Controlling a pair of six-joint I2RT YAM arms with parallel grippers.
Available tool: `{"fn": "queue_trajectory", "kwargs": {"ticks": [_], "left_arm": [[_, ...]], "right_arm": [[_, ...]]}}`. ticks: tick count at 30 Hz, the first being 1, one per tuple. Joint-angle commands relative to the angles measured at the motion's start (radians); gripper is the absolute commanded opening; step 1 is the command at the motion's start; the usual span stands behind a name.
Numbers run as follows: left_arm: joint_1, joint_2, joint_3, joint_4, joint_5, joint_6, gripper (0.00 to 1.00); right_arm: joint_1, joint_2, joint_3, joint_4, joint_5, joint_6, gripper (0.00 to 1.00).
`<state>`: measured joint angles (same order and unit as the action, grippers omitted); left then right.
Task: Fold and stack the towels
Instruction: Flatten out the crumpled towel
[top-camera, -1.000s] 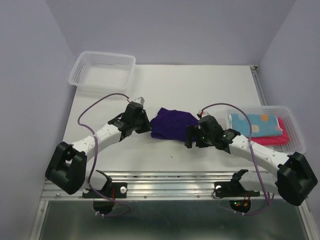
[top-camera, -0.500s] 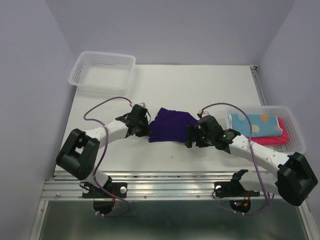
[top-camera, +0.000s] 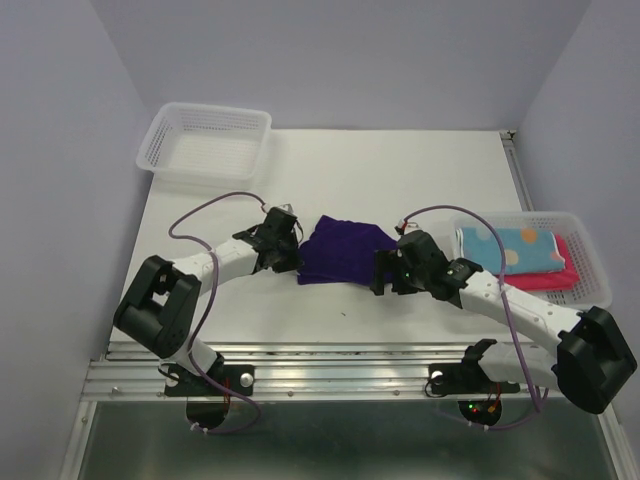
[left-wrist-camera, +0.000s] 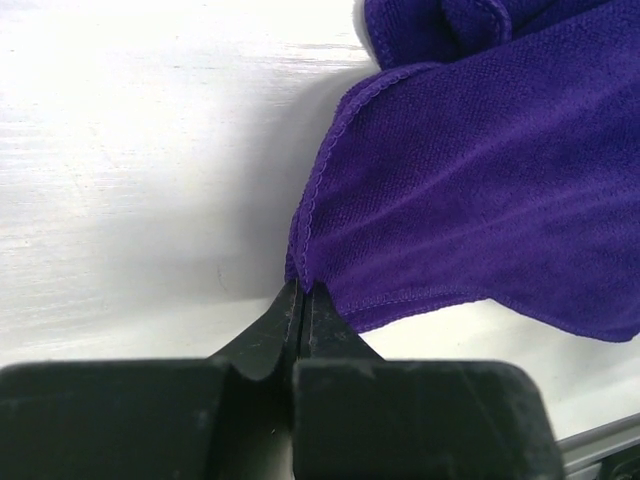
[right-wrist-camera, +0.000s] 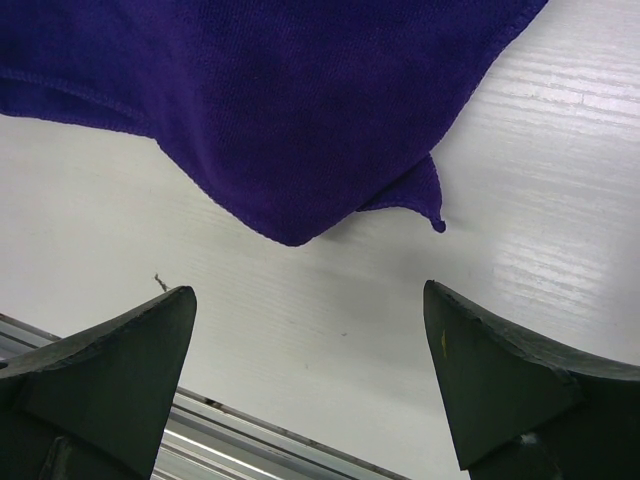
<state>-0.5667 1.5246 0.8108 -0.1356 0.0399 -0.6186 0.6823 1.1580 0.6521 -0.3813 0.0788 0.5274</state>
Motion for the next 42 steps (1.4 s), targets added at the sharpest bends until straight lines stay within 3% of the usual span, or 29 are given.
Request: {"fn": "queue_trajectory", "kwargs": {"ticks": [1, 9, 14, 28, 35, 37, 40, 42], "left_arm": [[-0.018, -0.085, 0.048, -0.036, -0.02, 0.01, 0.0], [-0.027, -0.213, 0.086, -0.045, 0.055, 0.023, 0.0], [-0.029, -0.244, 0.1, -0.061, 0.052, 0.019, 0.0], [-0.029, -0.274, 0.082, -0.084, 0.045, 0.02, 0.0], [-0.029, -0.254, 0.083, -0.094, 0.003, 0.026, 0.0], [-0.029, -0.239, 0.082, -0.096, -0.017, 0.023, 0.0], [-0.029, -0.21, 0.08, -0.091, -0.023, 0.025, 0.0], [-0.029, -0.198, 0.079, -0.087, -0.015, 0.031, 0.0]], "right_arm": [[0.006, -0.032, -0.022, 0.027, 0.019, -0.018, 1.0], [0.117, -0.02, 0.011, 0.042, 0.091, -0.104, 1.0], [0.207, 0.095, 0.076, -0.001, 0.293, -0.08, 1.0], [0.227, 0.295, 0.149, 0.006, 0.57, 0.052, 0.97], [0.226, 0.289, 0.182, -0.051, 0.61, 0.079, 0.81], [0.227, 0.287, 0.193, -0.08, 0.602, 0.085, 0.71], [0.227, 0.278, 0.196, -0.097, 0.581, 0.085, 0.4], [0.227, 0.278, 0.196, -0.107, 0.588, 0.086, 0.28]]}}
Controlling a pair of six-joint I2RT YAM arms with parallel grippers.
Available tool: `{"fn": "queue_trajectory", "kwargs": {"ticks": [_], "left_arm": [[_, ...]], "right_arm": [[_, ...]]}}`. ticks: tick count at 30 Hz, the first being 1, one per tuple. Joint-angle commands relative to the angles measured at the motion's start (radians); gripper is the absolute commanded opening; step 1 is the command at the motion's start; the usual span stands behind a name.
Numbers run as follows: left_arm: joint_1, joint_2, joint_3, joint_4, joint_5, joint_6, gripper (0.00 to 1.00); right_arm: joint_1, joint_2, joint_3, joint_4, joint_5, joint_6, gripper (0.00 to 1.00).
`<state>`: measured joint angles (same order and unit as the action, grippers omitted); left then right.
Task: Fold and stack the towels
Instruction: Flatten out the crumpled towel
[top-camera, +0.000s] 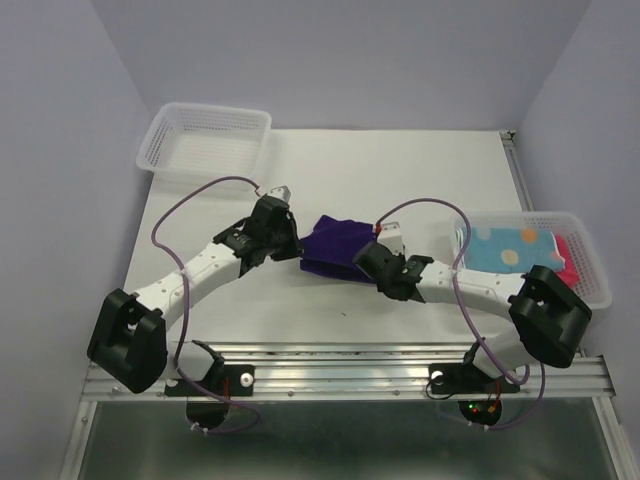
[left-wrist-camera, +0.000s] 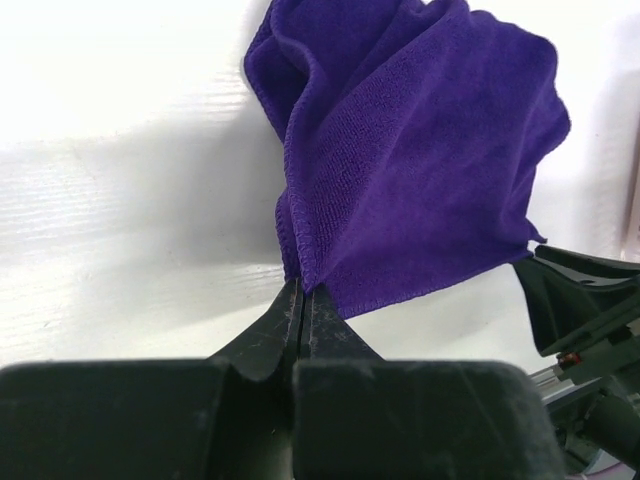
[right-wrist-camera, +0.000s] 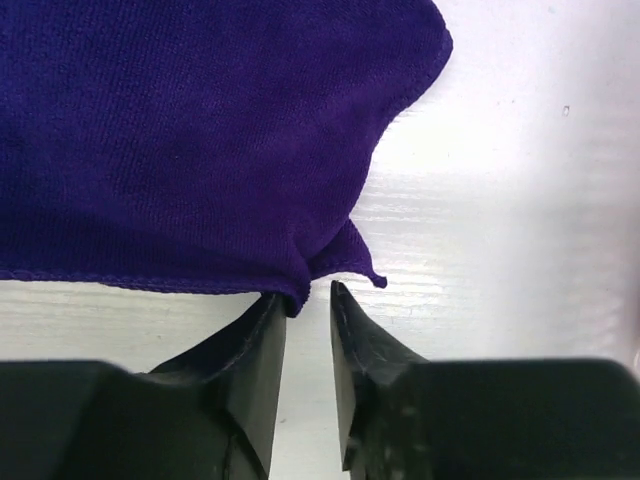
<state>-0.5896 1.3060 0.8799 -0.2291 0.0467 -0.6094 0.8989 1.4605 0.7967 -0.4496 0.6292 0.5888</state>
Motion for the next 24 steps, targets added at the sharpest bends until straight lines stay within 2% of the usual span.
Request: {"fn": "queue_trajectory", "kwargs": {"ticks": [1, 3, 4, 11, 12, 14, 24], "left_arm": [[-0.006, 0.03, 0.007, 0.014, -0.013, 0.028, 0.0], [-0.006, 0.036, 0.008, 0.02, -0.011, 0.031, 0.0], [-0.006, 0.041, 0.005, 0.023, -0.013, 0.034, 0.0], [-0.006, 0.094, 0.024, 0.01, -0.039, 0.056, 0.0], [-0.006, 0.104, 0.025, 0.01, -0.039, 0.059, 0.02], [-0.006, 0.136, 0.037, 0.01, -0.039, 0.06, 0.12], [-0.006, 0.249, 0.09, -0.003, -0.077, 0.062, 0.24]], "right_arm": [[0.011, -0.023, 0.053, -0.037, 0.04, 0.02, 0.17], [0.011, -0.02, 0.056, -0.026, 0.041, 0.006, 0.03], [0.011, -0.017, 0.056, -0.018, 0.04, -0.001, 0.01], [0.009, 0.023, 0.153, -0.017, 0.066, -0.127, 0.01], [0.009, 0.026, 0.17, -0.021, 0.067, -0.136, 0.01], [0.009, 0.032, 0.197, -0.021, 0.052, -0.162, 0.01], [0.009, 0.037, 0.222, -0.017, -0.023, -0.205, 0.01]]}}
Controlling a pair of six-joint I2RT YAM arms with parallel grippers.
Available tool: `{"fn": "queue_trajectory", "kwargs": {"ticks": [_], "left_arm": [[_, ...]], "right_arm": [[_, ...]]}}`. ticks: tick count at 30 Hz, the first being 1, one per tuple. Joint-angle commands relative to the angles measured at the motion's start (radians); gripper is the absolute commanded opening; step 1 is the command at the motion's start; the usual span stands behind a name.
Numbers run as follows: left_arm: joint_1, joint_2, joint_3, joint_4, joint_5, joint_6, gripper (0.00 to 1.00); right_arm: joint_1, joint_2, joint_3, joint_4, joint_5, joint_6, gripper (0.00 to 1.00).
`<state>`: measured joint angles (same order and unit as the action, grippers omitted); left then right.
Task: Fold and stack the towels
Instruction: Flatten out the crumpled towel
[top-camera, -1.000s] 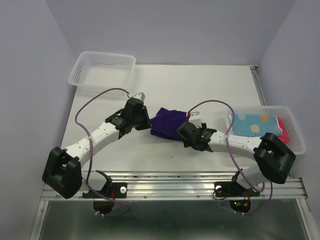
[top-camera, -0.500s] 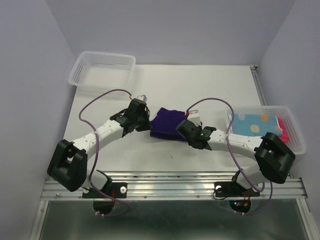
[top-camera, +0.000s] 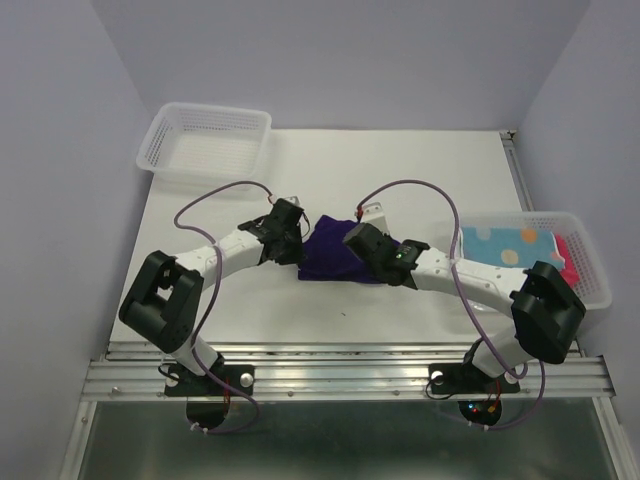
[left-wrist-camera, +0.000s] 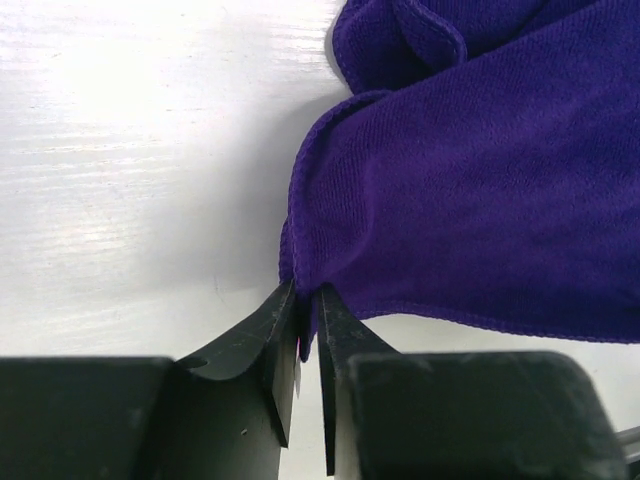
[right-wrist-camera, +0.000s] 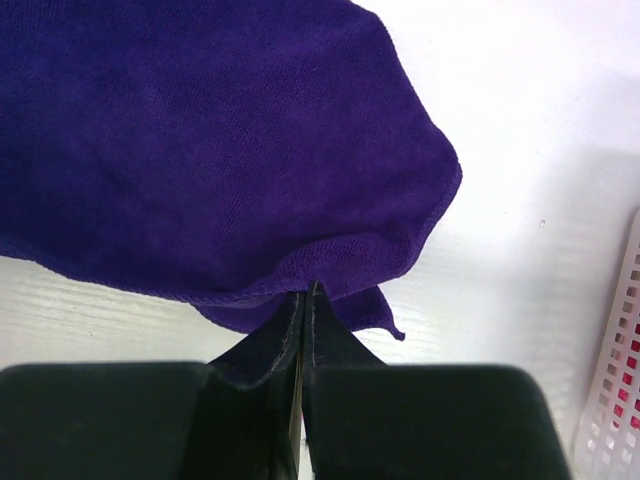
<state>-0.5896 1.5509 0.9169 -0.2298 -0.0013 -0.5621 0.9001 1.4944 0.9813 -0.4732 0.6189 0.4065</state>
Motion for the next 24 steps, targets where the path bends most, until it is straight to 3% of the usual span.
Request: {"fn": "queue_trajectory", "kwargs": {"ticks": [1, 3, 8, 11, 12, 13, 15, 19, 24], "left_arm": [[-0.006, 0.009, 0.059, -0.005, -0.029, 0.016, 0.25], [-0.006, 0.014, 0.065, -0.014, -0.032, 0.019, 0.31], [-0.006, 0.023, 0.077, -0.022, -0.034, 0.016, 0.3], [-0.006, 0.02, 0.077, -0.023, -0.037, 0.021, 0.21], [-0.006, 0.018, 0.079, -0.025, -0.039, 0.021, 0.09], [-0.006, 0.02, 0.079, -0.022, -0.036, 0.022, 0.05], [-0.006, 0.021, 0.077, -0.02, -0.026, 0.025, 0.0], [-0.006, -0.011, 0.073, 0.018, -0.014, 0.022, 0.0], [-0.004, -0.222, 0.134, 0.102, -0.02, 0.004, 0.0]], "right_arm": [[0.008, 0.003, 0.037, 0.005, -0.016, -0.024, 0.01], [0.01, 0.003, 0.042, 0.004, -0.018, -0.023, 0.01], [0.01, 0.004, 0.045, 0.011, -0.022, -0.026, 0.01], [0.008, 0.007, 0.045, 0.01, -0.027, -0.025, 0.01], [0.008, 0.007, 0.045, 0.013, -0.025, -0.025, 0.01], [0.008, 0.009, 0.043, 0.015, -0.024, -0.026, 0.01], [0.008, 0.006, 0.042, 0.019, -0.022, -0.025, 0.01], [0.008, -0.016, 0.051, 0.021, 0.02, -0.038, 0.01], [0.008, -0.106, 0.144, -0.01, 0.117, -0.099, 0.01]]}}
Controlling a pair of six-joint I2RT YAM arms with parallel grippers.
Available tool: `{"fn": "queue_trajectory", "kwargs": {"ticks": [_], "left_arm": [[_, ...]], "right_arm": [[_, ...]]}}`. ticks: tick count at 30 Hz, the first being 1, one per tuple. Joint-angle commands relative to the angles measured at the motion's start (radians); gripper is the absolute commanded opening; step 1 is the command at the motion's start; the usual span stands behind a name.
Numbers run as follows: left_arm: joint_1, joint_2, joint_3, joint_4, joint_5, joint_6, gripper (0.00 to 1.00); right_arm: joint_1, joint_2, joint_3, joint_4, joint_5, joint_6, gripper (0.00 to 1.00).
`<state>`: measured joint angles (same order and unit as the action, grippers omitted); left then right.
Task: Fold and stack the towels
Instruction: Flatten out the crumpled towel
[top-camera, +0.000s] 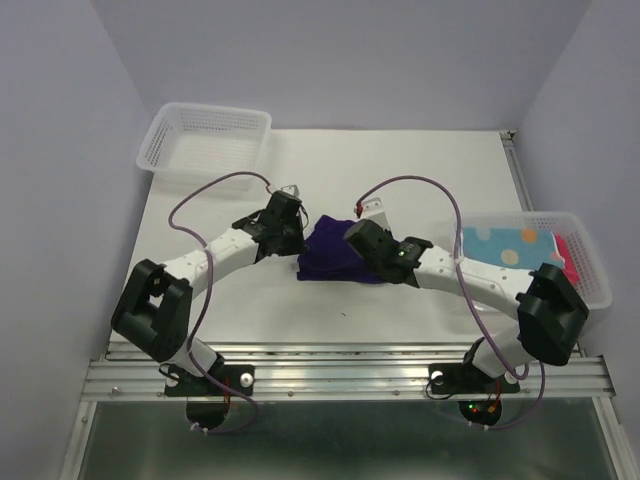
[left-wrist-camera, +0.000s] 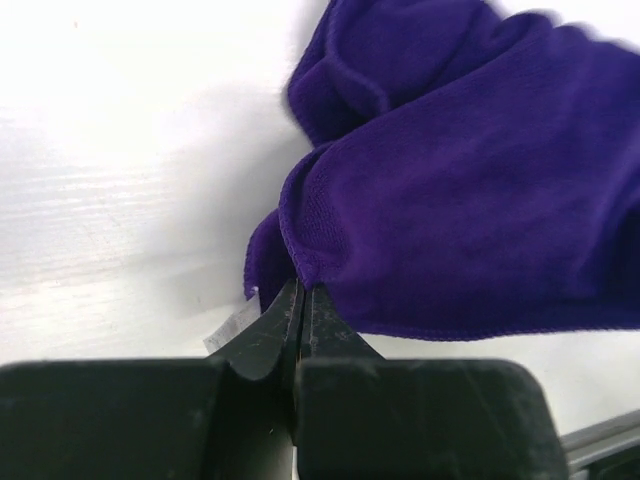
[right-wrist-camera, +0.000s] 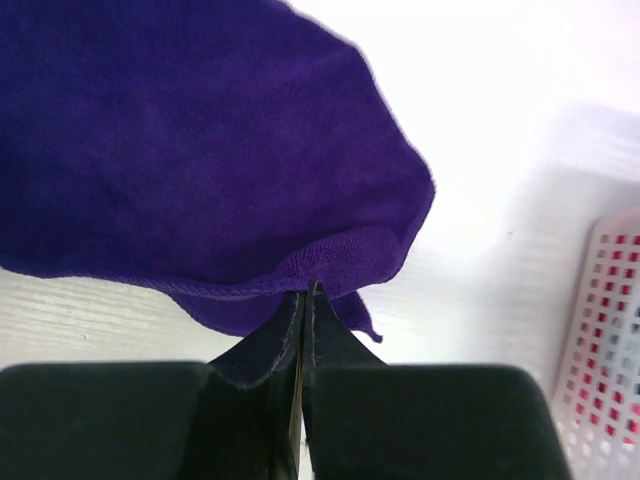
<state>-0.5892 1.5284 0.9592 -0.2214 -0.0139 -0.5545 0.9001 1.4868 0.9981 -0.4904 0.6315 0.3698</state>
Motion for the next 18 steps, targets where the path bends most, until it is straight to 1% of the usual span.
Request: {"fn": "queue_trajectory", "kwargs": {"ticks": [1, 3, 4, 5, 8, 10, 13, 14, 17, 18], "left_arm": [[-0.004, -0.229, 0.11, 0.102, -0.011, -0.002, 0.0], [-0.003, -0.299, 0.156, 0.103, -0.014, 0.013, 0.0], [-0.003, -0.3, 0.182, 0.105, -0.017, 0.018, 0.0], [-0.003, -0.341, 0.235, 0.103, -0.011, 0.027, 0.0], [-0.003, -0.405, 0.325, 0.094, -0.004, 0.045, 0.0], [-0.003, -0.427, 0.358, 0.1, -0.011, 0.054, 0.0], [-0.003, -0.424, 0.45, 0.071, -0.069, 0.07, 0.0], [-0.003, -0.418, 0.467, 0.07, -0.077, 0.083, 0.0], [0.005, -0.372, 0.544, 0.054, -0.11, 0.119, 0.0], [0.011, -0.355, 0.565, 0.05, -0.109, 0.131, 0.0]], "right_arm": [[0.008, -0.121, 0.143, 0.009, 0.112, -0.083, 0.01], [0.008, -0.189, 0.203, 0.009, 0.117, -0.141, 0.01], [0.008, -0.213, 0.224, 0.01, 0.106, -0.166, 0.01], [0.008, -0.238, 0.24, 0.018, 0.094, -0.193, 0.01], [0.008, -0.338, 0.304, 0.053, -0.016, -0.296, 0.01], [0.01, -0.365, 0.339, 0.055, -0.111, -0.351, 0.01], [0.008, -0.382, 0.402, 0.05, -0.173, -0.422, 0.01], [0.007, -0.367, 0.431, 0.049, -0.171, -0.437, 0.01], [0.007, -0.323, 0.479, 0.062, -0.093, -0.5, 0.01], [0.005, -0.283, 0.487, 0.091, -0.067, -0.521, 0.01]]}}
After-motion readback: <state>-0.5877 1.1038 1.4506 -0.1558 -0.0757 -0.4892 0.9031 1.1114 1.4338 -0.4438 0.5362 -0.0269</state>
